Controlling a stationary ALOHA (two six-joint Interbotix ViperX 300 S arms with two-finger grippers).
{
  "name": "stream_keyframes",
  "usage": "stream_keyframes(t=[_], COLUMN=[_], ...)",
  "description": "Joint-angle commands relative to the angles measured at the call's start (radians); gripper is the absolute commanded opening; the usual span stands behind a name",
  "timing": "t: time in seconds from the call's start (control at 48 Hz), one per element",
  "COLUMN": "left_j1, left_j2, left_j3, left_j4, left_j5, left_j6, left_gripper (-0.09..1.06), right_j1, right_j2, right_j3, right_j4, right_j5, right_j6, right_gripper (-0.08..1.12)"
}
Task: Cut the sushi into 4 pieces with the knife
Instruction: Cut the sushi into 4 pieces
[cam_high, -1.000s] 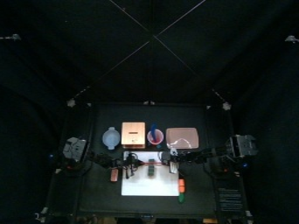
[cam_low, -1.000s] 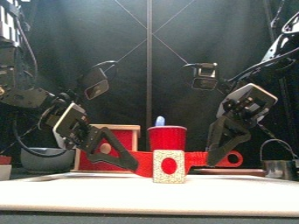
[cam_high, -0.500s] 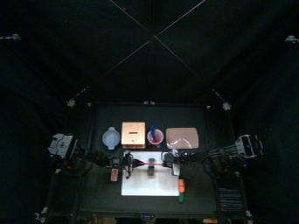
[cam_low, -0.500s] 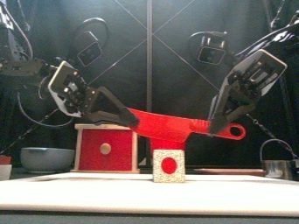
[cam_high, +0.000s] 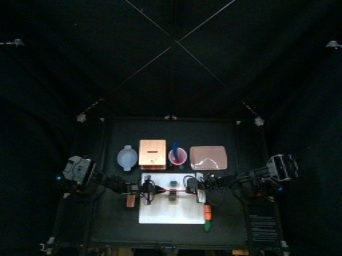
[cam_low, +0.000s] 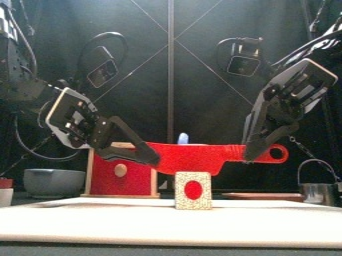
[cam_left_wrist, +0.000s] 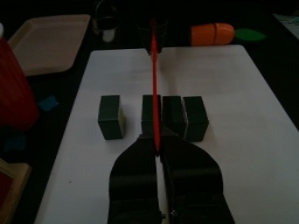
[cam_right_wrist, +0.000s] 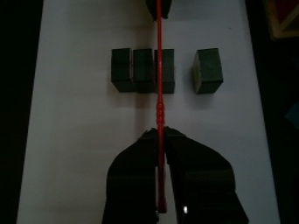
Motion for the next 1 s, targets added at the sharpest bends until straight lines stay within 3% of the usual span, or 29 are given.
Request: stream_keyframes(t=[0.021, 0.208, 0.625, 0.854, 1.0], left_j1=[0.012, 0.000, -0.011, -0.011, -0.003], left_j2=[-0.031, -0.054, 0.017, 0.034, 0.092], left_j3=[-0.026, -0.017, -0.023, -0.026, -0.046], left_j4=[-0.008, -0.009, -0.038, -0.040, -0.057], left_j5=[-0.003, -0.003, 0.009, 0.023, 0.038], left_j6=[0.002, 0.002, -0.002, -0.002, 0.000], left_gripper=[0.20, 0.20, 0.20, 0.20, 0.20], right_j1=[0.006, 0.015, 0.020, 0.020, 0.014], right_j2=[-0.029, -0.052, 0.012, 0.048, 0.110], right_j3=[-0.061, -0.058, -0.057, -0.069, -0.069], right_j4=[-0.003, -0.002, 0.003, 0.005, 0.011], right_j5=[-0.017, -0.017, -0.023, -0.026, -0.031], right_j6=[-0.005, -0.005, 0.000, 0.002, 0.002], right_gripper=[0.08, 0.08, 0.08, 0.08, 0.08])
